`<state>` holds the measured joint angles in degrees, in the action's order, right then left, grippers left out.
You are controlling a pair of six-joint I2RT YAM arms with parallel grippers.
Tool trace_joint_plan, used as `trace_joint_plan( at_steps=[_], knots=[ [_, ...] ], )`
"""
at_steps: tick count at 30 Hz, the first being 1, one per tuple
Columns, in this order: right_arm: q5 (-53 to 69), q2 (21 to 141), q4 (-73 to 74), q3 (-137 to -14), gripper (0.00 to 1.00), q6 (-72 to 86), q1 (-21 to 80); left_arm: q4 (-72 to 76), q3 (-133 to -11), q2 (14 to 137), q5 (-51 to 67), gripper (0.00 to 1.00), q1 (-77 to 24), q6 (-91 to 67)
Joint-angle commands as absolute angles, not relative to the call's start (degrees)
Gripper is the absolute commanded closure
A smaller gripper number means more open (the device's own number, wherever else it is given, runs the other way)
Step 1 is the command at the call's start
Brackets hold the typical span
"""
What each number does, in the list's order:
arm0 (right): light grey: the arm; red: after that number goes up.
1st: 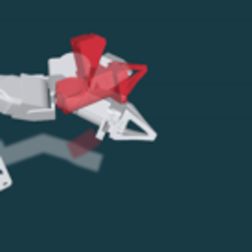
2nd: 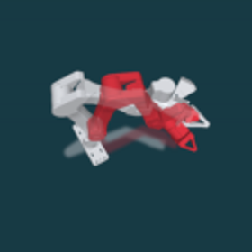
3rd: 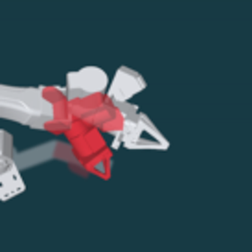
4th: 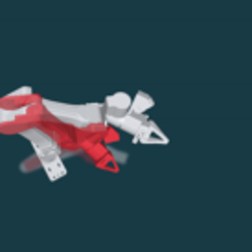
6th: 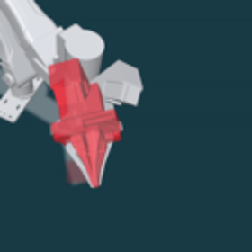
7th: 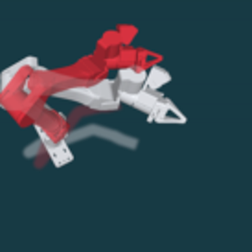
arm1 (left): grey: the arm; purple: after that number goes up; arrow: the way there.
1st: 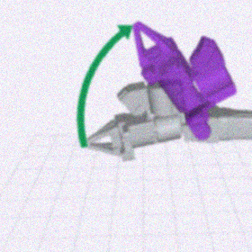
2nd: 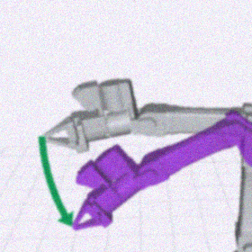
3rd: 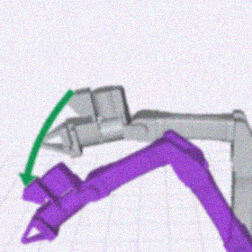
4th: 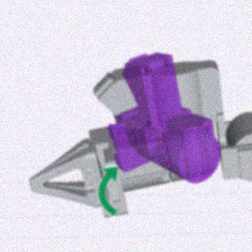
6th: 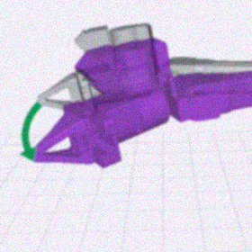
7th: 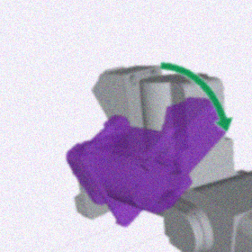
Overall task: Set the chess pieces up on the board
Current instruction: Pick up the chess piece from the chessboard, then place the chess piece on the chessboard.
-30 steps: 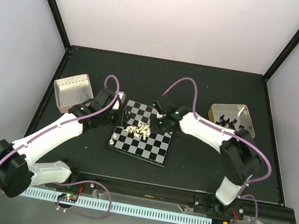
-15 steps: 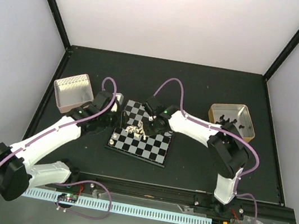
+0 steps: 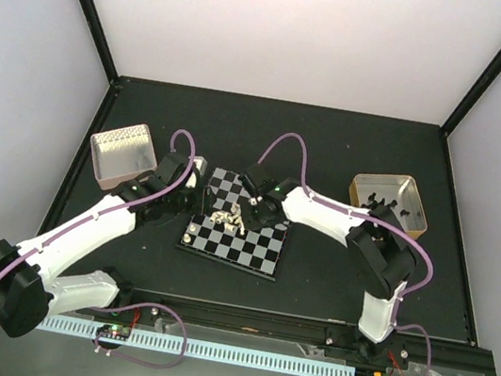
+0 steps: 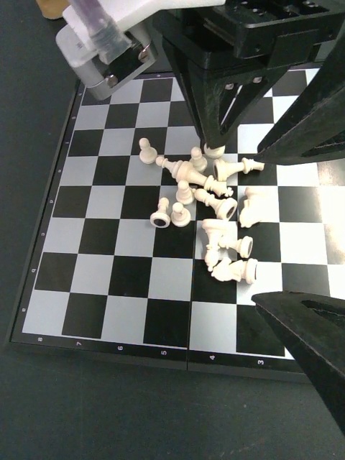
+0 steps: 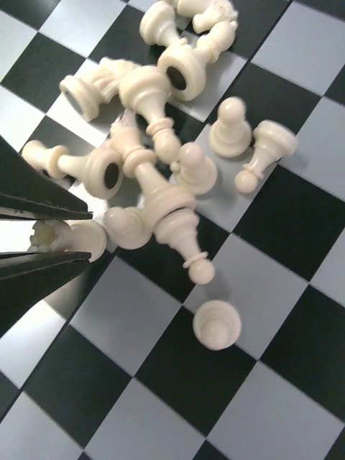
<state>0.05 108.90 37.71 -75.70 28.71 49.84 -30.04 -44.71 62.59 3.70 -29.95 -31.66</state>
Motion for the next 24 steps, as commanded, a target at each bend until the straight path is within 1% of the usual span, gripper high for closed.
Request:
trace_joint_plan(
  at_steps=[1,6,11,24],
  knots=[
    [-2.6,104.5,39.0,-72.3,0.92,29.1,50.2,-30.2,-45.2,61.3,4.2,0.5,-29.6,-31.9],
    [-2.1,96.2,39.5,-65.6,0.92,29.6,50.2,-29.4,-45.1,61.5,5.2,0.5,-29.6,-32.2],
    [-1.1,91.0,40.4,-60.4,0.92,30.4,51.7,-28.6,-45.0,61.8,6.0,0.5,-29.6,-32.4],
    [1.0,90.0,41.3,-55.3,0.91,33.4,57.4,-28.0,-44.5,62.0,6.9,0.5,-29.6,-32.9]
  ],
)
